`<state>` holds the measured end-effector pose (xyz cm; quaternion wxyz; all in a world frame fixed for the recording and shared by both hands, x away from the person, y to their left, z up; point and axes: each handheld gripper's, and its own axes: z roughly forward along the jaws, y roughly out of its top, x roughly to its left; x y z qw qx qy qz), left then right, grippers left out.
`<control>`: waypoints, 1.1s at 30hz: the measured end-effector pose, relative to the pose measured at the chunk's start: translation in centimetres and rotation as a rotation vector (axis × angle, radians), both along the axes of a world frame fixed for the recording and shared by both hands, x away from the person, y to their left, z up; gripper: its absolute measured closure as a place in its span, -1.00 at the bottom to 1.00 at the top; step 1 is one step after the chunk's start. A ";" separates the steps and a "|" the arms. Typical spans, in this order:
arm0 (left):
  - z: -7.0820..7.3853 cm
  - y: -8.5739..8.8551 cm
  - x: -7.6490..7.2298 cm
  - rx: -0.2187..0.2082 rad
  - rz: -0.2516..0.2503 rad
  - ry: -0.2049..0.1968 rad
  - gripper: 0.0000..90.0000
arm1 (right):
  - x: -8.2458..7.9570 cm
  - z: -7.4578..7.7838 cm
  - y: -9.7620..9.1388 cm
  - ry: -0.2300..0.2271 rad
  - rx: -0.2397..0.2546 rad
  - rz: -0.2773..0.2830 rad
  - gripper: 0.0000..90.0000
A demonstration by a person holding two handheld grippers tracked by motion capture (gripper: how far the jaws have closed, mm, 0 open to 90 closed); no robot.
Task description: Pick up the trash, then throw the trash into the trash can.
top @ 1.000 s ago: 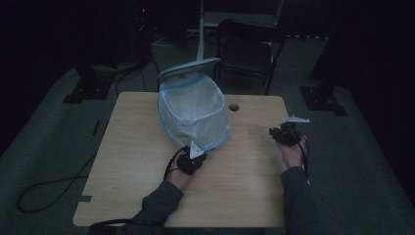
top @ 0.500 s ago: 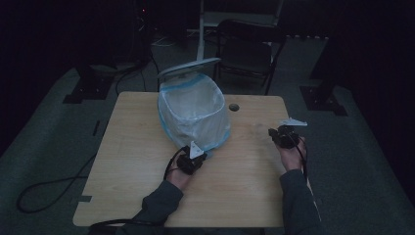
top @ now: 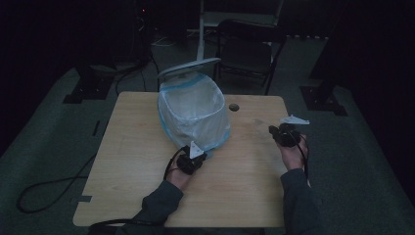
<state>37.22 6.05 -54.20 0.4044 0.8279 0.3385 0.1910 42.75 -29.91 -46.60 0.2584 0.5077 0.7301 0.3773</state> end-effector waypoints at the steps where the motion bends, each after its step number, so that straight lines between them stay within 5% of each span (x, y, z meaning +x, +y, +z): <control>1: 0.0 0.0 0.0 -0.001 0.000 0.000 1.00 | 0.0 0.0 0.0 -0.001 0.000 0.000 0.93; 24: 0.0 0.0 0.0 -0.001 0.000 0.001 1.00 | -0.3 0.4 -0.1 -0.003 0.016 0.010 0.93; 33: 0.0 0.0 0.0 0.003 0.000 -0.003 1.00 | -0.6 2.2 0.7 -0.037 0.011 0.041 0.93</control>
